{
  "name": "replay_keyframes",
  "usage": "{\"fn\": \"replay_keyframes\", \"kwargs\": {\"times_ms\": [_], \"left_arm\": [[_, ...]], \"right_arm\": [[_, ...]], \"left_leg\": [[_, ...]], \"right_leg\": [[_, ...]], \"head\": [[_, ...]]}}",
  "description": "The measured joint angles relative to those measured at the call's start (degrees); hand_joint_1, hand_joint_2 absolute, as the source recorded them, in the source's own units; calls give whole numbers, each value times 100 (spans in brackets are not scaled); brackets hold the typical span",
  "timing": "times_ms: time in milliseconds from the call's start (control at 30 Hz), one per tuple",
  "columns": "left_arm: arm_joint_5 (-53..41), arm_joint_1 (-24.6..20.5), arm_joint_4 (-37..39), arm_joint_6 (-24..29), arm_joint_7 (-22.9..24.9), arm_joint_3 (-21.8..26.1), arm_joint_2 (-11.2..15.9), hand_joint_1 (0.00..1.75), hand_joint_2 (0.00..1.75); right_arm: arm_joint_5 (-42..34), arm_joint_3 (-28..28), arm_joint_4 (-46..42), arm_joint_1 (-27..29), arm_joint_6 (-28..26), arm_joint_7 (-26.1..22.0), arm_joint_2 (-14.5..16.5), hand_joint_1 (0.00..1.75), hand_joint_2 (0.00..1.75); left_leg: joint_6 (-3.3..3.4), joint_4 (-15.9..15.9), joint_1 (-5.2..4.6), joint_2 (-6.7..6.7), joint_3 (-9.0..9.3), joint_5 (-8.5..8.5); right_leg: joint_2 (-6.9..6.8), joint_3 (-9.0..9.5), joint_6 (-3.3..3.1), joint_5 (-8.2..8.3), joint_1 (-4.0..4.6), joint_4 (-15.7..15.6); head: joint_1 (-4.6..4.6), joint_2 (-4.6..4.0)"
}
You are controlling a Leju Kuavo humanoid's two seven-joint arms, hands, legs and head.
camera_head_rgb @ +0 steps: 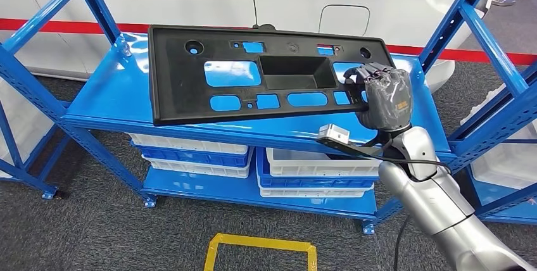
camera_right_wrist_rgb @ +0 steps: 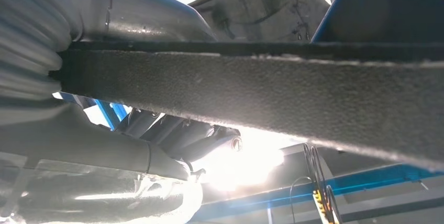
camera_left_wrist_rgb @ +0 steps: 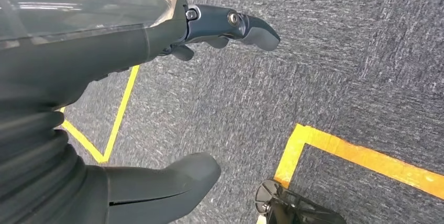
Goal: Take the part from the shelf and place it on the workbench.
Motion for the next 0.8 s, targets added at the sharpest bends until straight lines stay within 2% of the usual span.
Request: {"fn": "replay_keyframes", "kwargs": {"times_ms": [133,233,333,367,400,467,500,533,567,633,667,700,767,800], "left_arm": [[43,3,-25,-58,-19,47,-1,0,175],[61,3,-42,-107,-48,77,0,0,175],[74,3,-62,-142,-73,89,-7,0,175],[80,2,-66,-149,-76,92,-10,0,175],[84,1,-69,-154,-79,95,-14,0,175],[89,-3,-70,-157,-87,99,-19,0,175],[90,-4,-70,-157,-94,100,-22,0,175],[93,-2,-70,-156,-103,101,-25,0,175],[97,0,-70,-152,-112,102,-26,0,175],[106,1,-71,-143,-126,104,-30,0,175],[110,0,-72,-139,-132,106,-33,0,175],[114,0,-72,-137,-138,109,-36,0,175],[122,0,-73,-134,-156,118,-39,0,175],[128,2,-74,-131,-164,124,-38,0,175]], "right_arm": [[219,0,0,92,-18,121,63,175,175],[414,-4,-16,148,-9,243,142,175,175],[541,-39,-63,170,0,318,205,175,175],[557,-55,-78,173,1,330,218,175,175],[568,-68,-89,179,2,339,228,175,175],[577,-78,-94,197,7,346,238,175,175],[587,-81,-94,213,11,348,240,175,175],[597,-86,-94,228,16,348,242,175,175],[609,-94,-94,237,23,347,245,175,175],[621,-117,-95,240,39,345,254,175,175],[624,-129,-96,240,49,344,262,175,175],[625,-140,-96,238,58,340,268,175,175],[630,-154,-96,237,77,333,280,175,175],[635,-160,-96,236,84,329,285,175,175]], "left_leg": [[28,11,-18,0,0,-17],[65,28,-38,0,-1,-40],[134,-35,-10,11,48,-16],[164,-67,10,21,77,6],[191,-94,29,30,104,26],[207,-93,28,32,109,39],[206,-91,25,26,107,38],[203,-89,22,20,105,36],[198,-84,22,13,105,34],[167,-61,28,1,102,21],[136,-48,26,-8,94,14],[102,-23,17,-16,88,8],[43,16,1,-33,66,5],[16,38,6,-36,51,-4]], "right_leg": [[-2,1,15,-4,-24,-2],[-3,6,55,-10,-54,-8],[-5,-20,88,-61,-59,62],[-8,-88,76,-151,-58,222],[-11,-226,51,-305,-58,524],[-13,-626,3,-667,-56,1361],[-13,-788,10,-776,-55,1688],[-14,-844,40,-782,-55,1803],[-15,-758,88,-678,-56,1639],[-29,-326,163,-357,-75,799],[-28,-113,157,-210,-57,437],[-23,13,130,-129,-45,212],[-4,54,45,-75,-11,152],[-4,32,8,-72,-40,132]], "head": [[-1,-1],[-1,0],[-2,0],[2,0],[14,0],[43,-1],[52,-2],[56,-2],[59,-2],[69,-2],[76,-2],[78,-2],[61,-2],[45,-2]]}}
